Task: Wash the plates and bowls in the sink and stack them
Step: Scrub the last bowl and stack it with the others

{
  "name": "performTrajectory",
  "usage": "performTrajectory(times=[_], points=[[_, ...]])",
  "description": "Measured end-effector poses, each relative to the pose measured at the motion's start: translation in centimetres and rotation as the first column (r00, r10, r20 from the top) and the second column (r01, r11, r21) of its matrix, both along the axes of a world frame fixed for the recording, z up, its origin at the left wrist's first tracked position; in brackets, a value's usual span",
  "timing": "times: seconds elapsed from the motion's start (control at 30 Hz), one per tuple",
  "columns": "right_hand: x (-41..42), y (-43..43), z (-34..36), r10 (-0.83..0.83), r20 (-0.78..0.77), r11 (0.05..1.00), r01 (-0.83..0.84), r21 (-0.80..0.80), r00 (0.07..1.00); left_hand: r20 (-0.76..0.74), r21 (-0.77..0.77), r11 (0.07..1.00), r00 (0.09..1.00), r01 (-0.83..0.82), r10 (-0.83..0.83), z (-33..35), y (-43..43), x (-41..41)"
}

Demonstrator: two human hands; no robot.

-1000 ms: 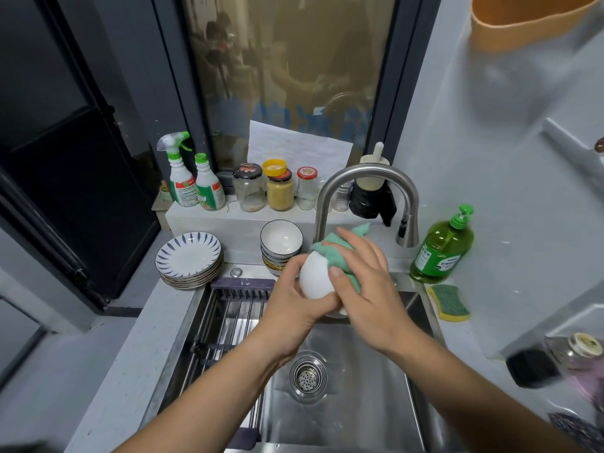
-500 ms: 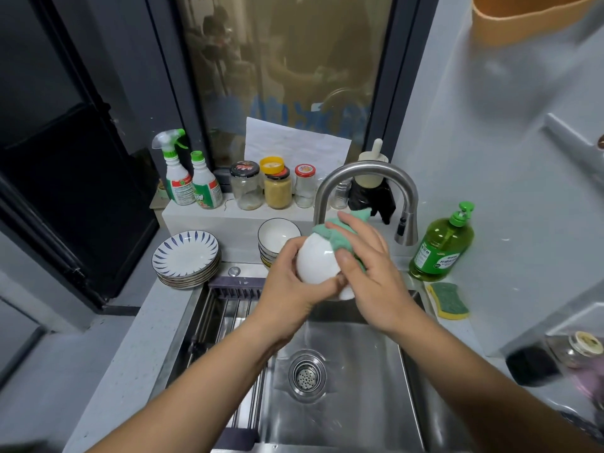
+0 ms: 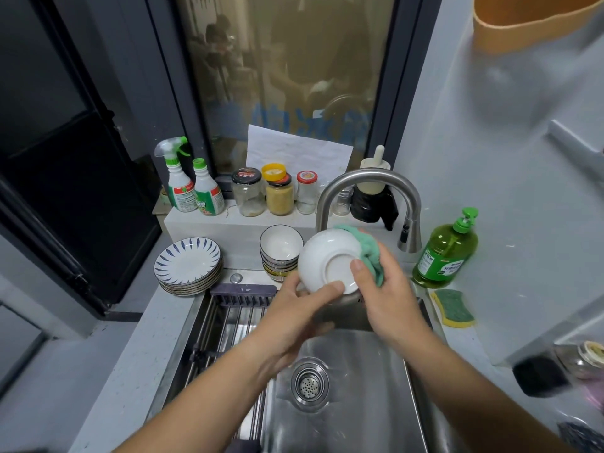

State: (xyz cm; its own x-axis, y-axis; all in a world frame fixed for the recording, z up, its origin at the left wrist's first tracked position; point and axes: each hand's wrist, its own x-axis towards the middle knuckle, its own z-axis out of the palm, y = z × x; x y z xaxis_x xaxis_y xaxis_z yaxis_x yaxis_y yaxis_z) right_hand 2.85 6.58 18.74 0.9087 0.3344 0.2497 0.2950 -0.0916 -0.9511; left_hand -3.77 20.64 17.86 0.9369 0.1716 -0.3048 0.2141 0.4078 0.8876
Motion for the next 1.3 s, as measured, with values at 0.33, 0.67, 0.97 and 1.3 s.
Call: performTrajectory(times=[0.33,0.67,0.97,1.3], points=[[1.4,-0.6,3.2,0.233,0.08,0.959,-0.215,-0.182,0.969,-0.028,0.184,0.936,0.954,0.3,-0.3,2.6,3.3,2.5],[-5.1,2.5,-2.7,-0.191,-0.131,0.966,0.21,0.149,0.973,-0.01,-0.341,0.939,0.999,-0.035,0.033,-1.3,0.1,1.4],[0.7,-0.5,0.4,0.048,-0.161,0.998,-0.052,-0.022,0.986,-0.062,0.009,0.994,0.992,0.111,-0.11,0.0,0.7,0.6],[-0.5,0.6,-1.6,-0.016,-0.258,0.998,0.03,0.05,0.966,-0.095,-0.011,0.995,0.99,0.1,-0.101,-0.5,1.3,1.9]])
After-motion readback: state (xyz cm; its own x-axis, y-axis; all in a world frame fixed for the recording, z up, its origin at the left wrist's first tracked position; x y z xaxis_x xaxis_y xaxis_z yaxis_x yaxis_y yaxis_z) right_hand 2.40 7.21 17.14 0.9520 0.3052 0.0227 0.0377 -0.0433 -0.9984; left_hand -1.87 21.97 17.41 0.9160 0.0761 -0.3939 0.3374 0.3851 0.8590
